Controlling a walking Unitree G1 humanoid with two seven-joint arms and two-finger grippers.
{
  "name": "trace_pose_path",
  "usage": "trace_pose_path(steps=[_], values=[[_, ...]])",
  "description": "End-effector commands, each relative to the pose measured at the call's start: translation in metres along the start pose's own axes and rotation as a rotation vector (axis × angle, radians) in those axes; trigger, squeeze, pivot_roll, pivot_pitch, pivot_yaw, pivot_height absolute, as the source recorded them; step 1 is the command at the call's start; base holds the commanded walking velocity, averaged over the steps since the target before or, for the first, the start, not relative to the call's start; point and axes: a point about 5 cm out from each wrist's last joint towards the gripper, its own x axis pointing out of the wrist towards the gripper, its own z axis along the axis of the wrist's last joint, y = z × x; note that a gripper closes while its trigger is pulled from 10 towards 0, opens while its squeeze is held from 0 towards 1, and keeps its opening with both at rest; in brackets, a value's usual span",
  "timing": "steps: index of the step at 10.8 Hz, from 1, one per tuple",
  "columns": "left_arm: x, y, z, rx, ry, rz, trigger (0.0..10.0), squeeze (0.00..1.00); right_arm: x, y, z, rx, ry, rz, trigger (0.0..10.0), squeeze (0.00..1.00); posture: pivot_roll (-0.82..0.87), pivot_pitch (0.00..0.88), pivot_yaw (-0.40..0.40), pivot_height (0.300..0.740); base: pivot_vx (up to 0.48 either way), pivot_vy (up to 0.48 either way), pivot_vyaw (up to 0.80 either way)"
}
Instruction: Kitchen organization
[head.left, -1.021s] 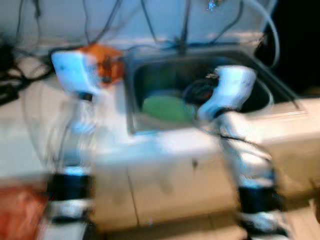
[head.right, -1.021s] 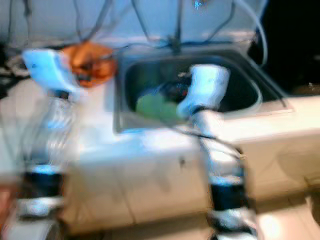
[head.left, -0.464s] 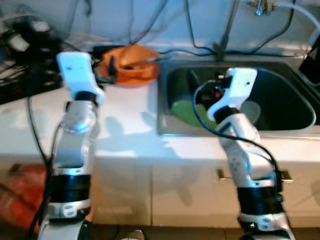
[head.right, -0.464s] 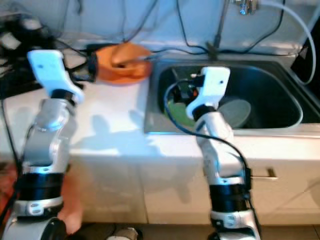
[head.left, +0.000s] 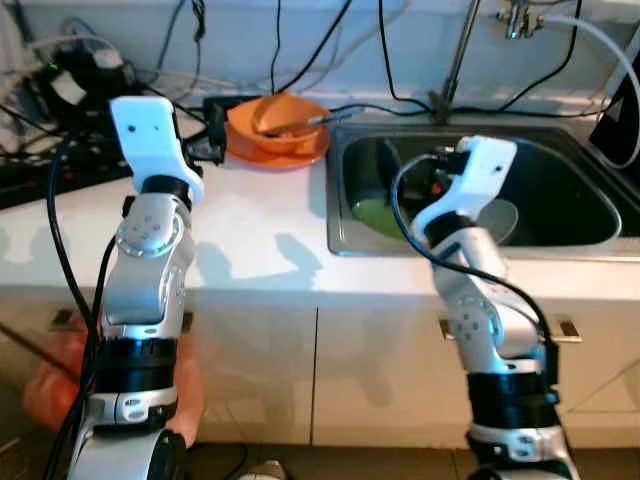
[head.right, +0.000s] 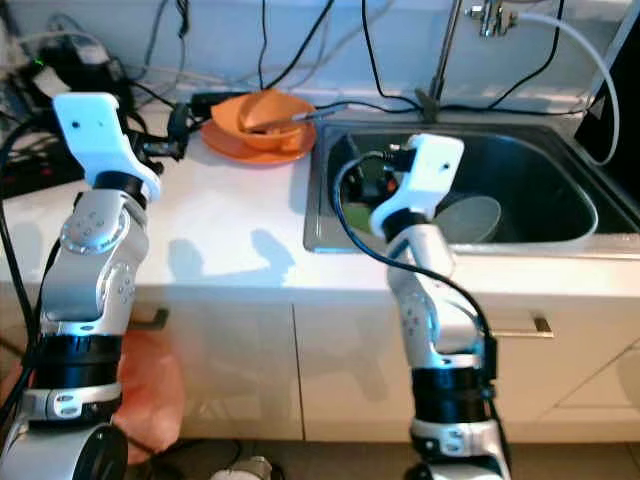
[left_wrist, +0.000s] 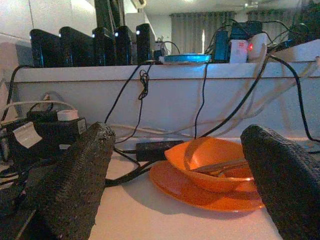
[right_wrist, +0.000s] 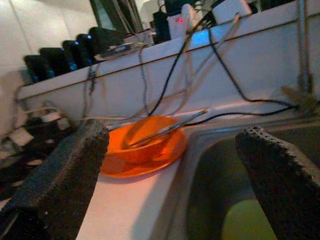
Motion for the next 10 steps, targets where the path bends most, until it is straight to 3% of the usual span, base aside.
trace_pose_path(steps=[1, 2, 3, 5, 8, 9, 10], values=[[0.0036, -0.0003, 0.0018, -0.003, 0.008, -0.005, 10.0, 0.0, 0.0018, 0.0039, 0.0058, -0.024, -0.01, 0.023, 10.0, 0.0, 0.13, 0.015, 0.026, 0.74, 0.0, 0.0, 0.0], [0.004, -0.0002, 0.0022, -0.004, 0.007, -0.005, 10.0, 0.0, -0.0003, 0.0087, 0.0013, -0.07, 0.011, 0.068, 10.0, 0.0, 0.13, 0.016, 0.03, 0.74, 0.0, 0.0, 0.0], [0.0048, 0.0004, 0.0021, -0.001, 0.009, -0.001, 10.0, 0.0, -0.0025, 0.0094, -0.0034, -0.053, 0.039, 0.08, 10.0, 0.0, 0.13, 0.018, 0.031, 0.74, 0.0, 0.0, 0.0], [0.0043, 0.0007, 0.0002, -0.011, 0.018, -0.002, 10.0, 0.0, -0.0028, 0.0029, -0.0004, -0.127, 0.005, 0.03, 10.0, 0.0, 0.13, 0.022, 0.033, 0.74, 0.323, 0.0, 0.0], [0.0045, 0.0013, 0.0012, -0.014, 0.012, -0.004, 10.0, 0.0, -0.0029, 0.0107, 0.0038, -0.143, -0.021, 0.102, 10.0, 0.0, 0.13, 0.024, 0.032, 0.74, 0.385, 0.0, 0.0], [0.0037, 0.0004, 0.0012, -0.018, 0.011, -0.01, 10.0, 0.0, -0.0044, 0.0088, 0.001, -0.05, -0.015, 0.082, 10.0, 0.0, 0.14, 0.023, 0.032, 0.74, 0.435, 0.0, 0.0], [0.0039, 0.0006, 0.0016, -0.019, 0.01, -0.01, 10.0, 0.0, -0.004, 0.0037, 0.0001, -0.054, -0.011, 0.055, 10.0, 0.0, 0.14, 0.024, 0.033, 0.74, 0.435, 0.0, 0.0]])
